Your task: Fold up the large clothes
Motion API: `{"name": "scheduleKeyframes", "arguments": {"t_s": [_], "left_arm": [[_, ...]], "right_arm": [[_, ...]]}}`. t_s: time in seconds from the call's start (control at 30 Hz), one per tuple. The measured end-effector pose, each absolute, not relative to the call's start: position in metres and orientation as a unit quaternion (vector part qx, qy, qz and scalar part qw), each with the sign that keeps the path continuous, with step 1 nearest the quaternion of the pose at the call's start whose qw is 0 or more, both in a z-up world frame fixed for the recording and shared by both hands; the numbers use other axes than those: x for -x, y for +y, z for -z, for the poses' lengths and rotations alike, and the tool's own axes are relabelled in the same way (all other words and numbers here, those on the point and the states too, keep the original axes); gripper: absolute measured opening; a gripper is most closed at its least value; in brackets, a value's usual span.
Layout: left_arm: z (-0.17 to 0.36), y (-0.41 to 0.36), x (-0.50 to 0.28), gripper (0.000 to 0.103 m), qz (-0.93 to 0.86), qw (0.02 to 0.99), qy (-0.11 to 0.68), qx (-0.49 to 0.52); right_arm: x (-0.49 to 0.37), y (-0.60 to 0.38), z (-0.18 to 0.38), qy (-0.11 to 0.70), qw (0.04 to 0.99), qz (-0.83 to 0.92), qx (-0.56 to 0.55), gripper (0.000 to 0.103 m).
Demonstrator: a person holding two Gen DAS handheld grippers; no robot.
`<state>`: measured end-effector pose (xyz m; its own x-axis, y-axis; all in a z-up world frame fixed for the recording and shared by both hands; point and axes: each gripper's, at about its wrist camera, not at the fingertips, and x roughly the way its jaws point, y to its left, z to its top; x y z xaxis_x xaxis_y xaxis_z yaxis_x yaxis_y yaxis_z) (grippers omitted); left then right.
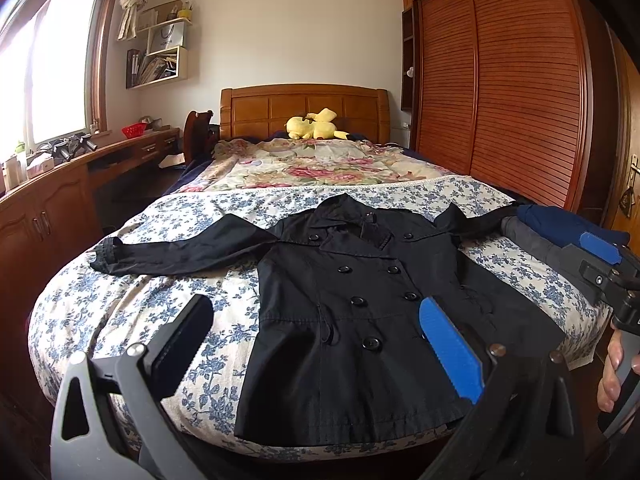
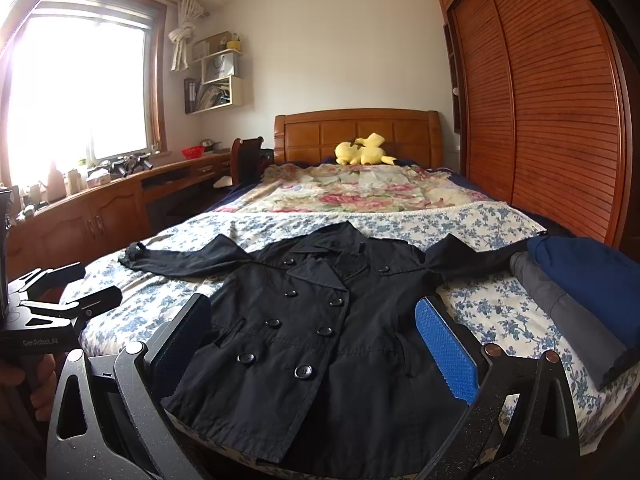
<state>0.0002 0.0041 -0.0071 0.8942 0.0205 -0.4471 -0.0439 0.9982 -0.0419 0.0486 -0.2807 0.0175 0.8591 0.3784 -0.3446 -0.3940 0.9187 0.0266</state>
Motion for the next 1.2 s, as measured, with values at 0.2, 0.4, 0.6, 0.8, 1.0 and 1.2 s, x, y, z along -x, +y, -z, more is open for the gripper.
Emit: {"name": "scheduleKeyframes", "arguments": {"t_s": [0.2,0.4,0.6,0.8,1.0,1.2], "left_arm": [[0.0073,0.0048,0.0002,0.103,-0.017,0.974,0.227,0.026],[0.0066,0.0046,0.0005,0.103,-0.016,0.974,0.226,0.028],[0.004,0.003,0.0031,0.103,-0.015,0.975,0.221,0.024],[0.0015,0.0021,0.0064,0.103,-0.015,0.976,0.217,0.023],[0.0007,0.0009,0.0065,0.103,-0.016,0.976,0.216,0.021],[0.0,0.0,0.0058,0.103,-0.016,0.976,0.216,0.019]], "right_arm": [[-0.0486,-0.2806,-0.0182,0.173,0.964,-0.2,0.022,0.103],[-0.0477,-0.2799,-0.0192,0.173,0.964,-0.201,0.023,0.103],[-0.0472,-0.2796,-0.0193,0.173,0.964,-0.2,0.021,0.103],[-0.047,-0.2794,-0.0193,0.172,0.964,-0.2,0.021,0.103],[-0.0468,-0.2797,-0.0196,0.172,0.964,-0.2,0.021,0.103],[-0.0469,-0.2799,-0.0192,0.171,0.964,-0.201,0.02,0.103]]}}
